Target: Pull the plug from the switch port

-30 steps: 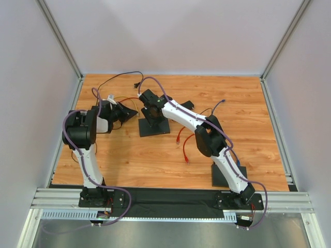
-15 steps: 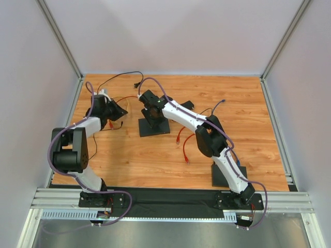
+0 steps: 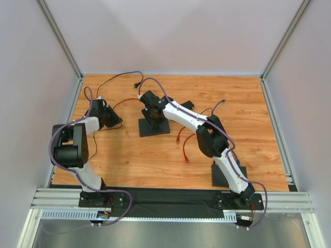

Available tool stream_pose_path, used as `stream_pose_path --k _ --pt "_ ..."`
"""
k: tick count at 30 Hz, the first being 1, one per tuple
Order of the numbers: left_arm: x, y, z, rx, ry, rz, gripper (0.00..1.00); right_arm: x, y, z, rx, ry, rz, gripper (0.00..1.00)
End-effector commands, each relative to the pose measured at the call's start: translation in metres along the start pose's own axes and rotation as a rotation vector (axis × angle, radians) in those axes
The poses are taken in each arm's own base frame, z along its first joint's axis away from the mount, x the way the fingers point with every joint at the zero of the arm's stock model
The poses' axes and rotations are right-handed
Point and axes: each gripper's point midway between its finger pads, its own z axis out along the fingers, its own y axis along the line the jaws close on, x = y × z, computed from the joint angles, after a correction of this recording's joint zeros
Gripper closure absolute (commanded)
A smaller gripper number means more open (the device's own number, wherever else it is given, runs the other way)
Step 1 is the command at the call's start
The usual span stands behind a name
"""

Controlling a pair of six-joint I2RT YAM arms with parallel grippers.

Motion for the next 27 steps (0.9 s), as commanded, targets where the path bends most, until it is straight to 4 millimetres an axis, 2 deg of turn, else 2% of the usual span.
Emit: stream_pose_path --k 1,2,5,12,14,15,18,20,21,22,24,25,27 --pt "-0.019 -0.008 -0.006 0.022 -0.066 0.016 0.71 0.084 -0.004 0.014 0.011 0.299 -0.018 0.59" --pt "-0.018 -0.01 -0.007 0.031 -0.069 0.017 0.65 0.084 -0.004 0.013 0.01 0.298 -0.016 0.59" --pt "-0.02 -0.017 -0.012 0.072 -0.087 0.023 0.59 0.077 -0.004 0.006 0.006 0.272 -0.006 0.58" --pt "-0.028 -0.044 -0.036 0.205 -0.16 0.061 0.56 0.06 -0.006 -0.017 -0.003 0.204 0.02 0.57" --pt "-0.031 -0.059 -0.045 0.27 -0.182 0.087 0.56 0.054 -0.011 -0.027 -0.005 0.173 0.041 0.56" --pt "-0.034 -0.066 -0.048 0.299 -0.203 0.102 0.56 0.054 -0.007 -0.032 -0.04 0.17 0.051 0.56" --pt "-0.032 -0.087 -0.056 0.387 -0.204 0.154 0.56 0.05 -0.013 -0.046 -0.053 0.127 0.081 0.55" --pt "-0.027 -0.107 -0.058 0.452 -0.183 0.193 0.56 0.046 -0.017 -0.057 -0.066 0.087 0.096 0.55" --pt "-0.03 -0.12 -0.06 0.486 -0.19 0.214 0.55 0.045 -0.018 -0.06 -0.07 0.075 0.106 0.54" --pt "-0.021 -0.136 -0.062 0.537 -0.162 0.247 0.55 0.04 -0.021 -0.066 -0.082 0.054 0.121 0.54" --pt "-0.016 -0.155 -0.061 0.596 -0.148 0.28 0.56 0.042 -0.025 -0.067 -0.094 0.055 0.136 0.53" --pt "-0.006 -0.164 -0.061 0.621 -0.125 0.287 0.56 0.038 -0.029 -0.07 -0.11 0.039 0.156 0.52" --pt "0.003 -0.174 -0.059 0.649 -0.112 0.292 0.57 0.038 -0.034 -0.07 -0.123 0.033 0.174 0.52"
